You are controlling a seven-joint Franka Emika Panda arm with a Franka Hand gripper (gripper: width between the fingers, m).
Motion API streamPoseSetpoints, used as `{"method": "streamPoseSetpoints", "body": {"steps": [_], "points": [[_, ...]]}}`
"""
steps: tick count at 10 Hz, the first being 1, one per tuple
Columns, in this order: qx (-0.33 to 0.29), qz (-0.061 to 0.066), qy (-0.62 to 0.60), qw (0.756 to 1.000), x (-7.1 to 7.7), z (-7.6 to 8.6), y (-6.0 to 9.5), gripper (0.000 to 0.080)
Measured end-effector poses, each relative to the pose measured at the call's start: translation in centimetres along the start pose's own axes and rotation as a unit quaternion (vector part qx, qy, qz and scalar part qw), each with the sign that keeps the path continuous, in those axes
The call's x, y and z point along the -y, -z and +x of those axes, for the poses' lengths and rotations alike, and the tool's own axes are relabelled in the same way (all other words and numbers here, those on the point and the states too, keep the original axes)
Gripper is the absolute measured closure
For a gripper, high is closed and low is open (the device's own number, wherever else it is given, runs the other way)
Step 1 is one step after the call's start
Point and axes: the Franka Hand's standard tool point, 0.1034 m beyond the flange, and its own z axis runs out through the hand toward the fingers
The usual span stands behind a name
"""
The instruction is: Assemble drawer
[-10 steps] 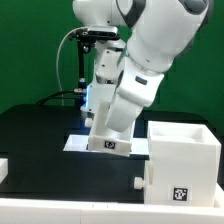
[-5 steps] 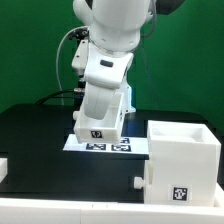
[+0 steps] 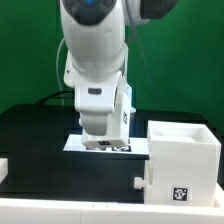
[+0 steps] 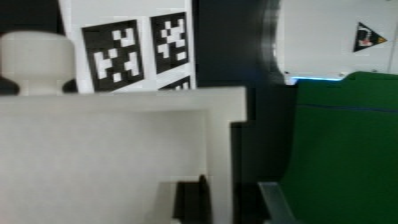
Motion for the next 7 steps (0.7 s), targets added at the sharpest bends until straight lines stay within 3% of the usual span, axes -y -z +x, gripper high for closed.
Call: {"method": "streamPoseSetpoints", "body": {"steps": [1,2,3,4,5,6,7], "points": [[-0.001,-0.016,0.0,1.0,-0.5,0.0,0.3,0.0761],[-0.006,-0.021,0.015,1.0,-0.5,-0.1,0.5,0.0761],[-0.03,-0.046,0.044,0.998,-1.2,-0.6,1.3,0.0761],[-0.039,-0.089,0.045,0.994,-2.1,-0.9,2.2,0.0761],[-0.041,-0.138,0.044,0.989,-2.5,-1.0,2.2,0.0761],[-0.037,-0.165,0.04,0.985,-2.1,-1.1,1.9,0.0761],[-0.033,-0.2,0.037,0.979,-2.3,-1.2,2.1,0.0761]]}}
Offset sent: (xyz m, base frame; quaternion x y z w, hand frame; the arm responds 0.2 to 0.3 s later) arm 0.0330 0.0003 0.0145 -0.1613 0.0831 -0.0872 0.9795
